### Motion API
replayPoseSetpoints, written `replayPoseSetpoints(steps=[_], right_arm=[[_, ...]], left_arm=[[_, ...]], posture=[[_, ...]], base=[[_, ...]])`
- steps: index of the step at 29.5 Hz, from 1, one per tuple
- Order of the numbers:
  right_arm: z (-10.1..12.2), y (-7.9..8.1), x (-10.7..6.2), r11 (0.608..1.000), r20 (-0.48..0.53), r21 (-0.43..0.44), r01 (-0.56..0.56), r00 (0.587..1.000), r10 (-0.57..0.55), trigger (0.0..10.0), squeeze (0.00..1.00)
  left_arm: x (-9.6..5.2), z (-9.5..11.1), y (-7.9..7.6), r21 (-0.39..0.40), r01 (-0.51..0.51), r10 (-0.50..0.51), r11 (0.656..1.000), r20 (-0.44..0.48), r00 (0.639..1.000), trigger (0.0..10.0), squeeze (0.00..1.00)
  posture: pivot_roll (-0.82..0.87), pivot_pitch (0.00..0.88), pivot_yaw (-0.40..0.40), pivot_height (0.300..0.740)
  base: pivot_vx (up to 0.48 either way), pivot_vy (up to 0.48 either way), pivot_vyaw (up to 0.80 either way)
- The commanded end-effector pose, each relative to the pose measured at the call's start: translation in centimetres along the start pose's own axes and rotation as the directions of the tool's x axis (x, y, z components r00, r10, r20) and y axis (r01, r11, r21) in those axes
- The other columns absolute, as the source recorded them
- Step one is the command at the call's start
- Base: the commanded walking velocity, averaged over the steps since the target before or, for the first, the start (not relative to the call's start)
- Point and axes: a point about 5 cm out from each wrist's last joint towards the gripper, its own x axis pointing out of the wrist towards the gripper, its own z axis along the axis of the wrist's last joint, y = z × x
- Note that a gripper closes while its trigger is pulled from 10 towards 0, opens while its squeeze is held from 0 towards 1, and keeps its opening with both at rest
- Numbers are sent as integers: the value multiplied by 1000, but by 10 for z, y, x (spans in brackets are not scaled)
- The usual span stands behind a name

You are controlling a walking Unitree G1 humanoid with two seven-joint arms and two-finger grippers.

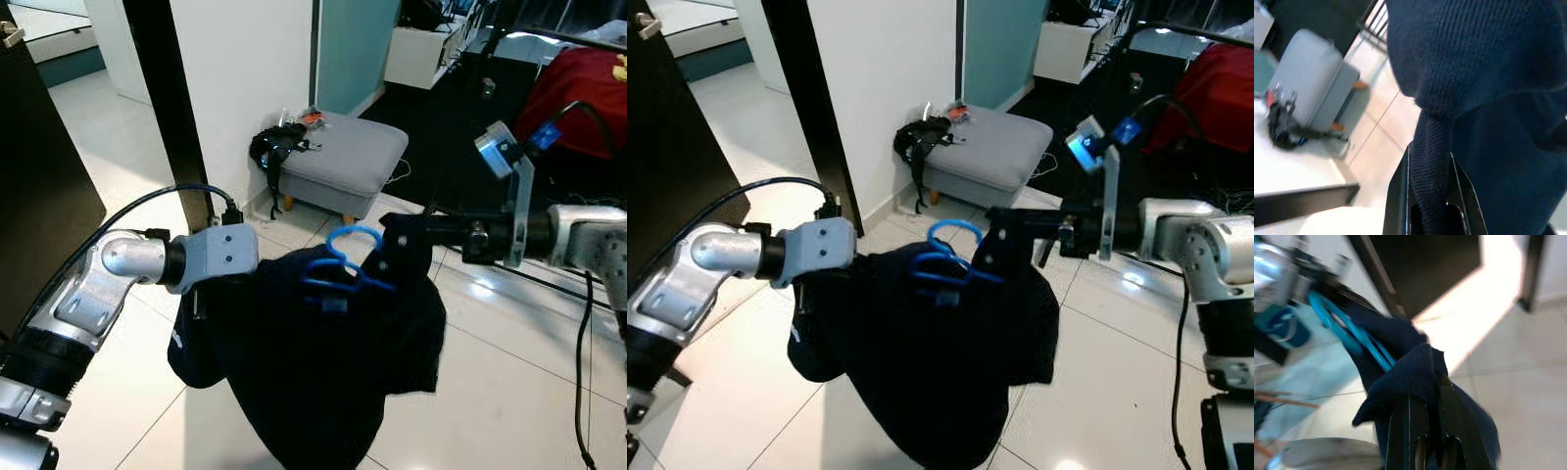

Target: Hang hanger

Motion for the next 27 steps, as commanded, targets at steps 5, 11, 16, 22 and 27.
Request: replayPoseSetpoints(steps=[5, 11, 16, 22, 27], right_arm=[[-3, -5, -14, 996, -8, 14, 87, 996, -87, 0, 0], [-8, -7, -10, 994, -15, 32, 105, 994, -105, 0, 0], [0, -2, -1, 998, 31, -10, 68, 997, -67, 0, 0], [6, -1, 3, 998, 49, -35, 46, 998, -44, 0, 0], [4, 6, 3, 998, 34, -66, -8, 999, 11, 0, 0]], left_arm=[[-22, -20, 13, 6, -61, 61, 998, -144, 988, 10000, 0], [-20, -20, 12, 0, -71, 70, 997, -163, 984, 10000, 0], [-2, -2, 3, -16, -42, 41, 999, -61, 997, 10000, 0], [10, 19, -16, 14, 67, -68, 998, 84, 994, 10000, 0], [6, 20, -21, 56, 119, -124, 991, 108, 986, 10000, 0]], posture=[[3, 88, -12, 740], [5, 87, -11, 740], [4, 83, -12, 740], [3, 82, -12, 740], [1, 85, -12, 740]], base=[[0, 0, 0], [0, 0, 0], [0, 0, 0], [0, 0, 0], [0, 0, 0]])
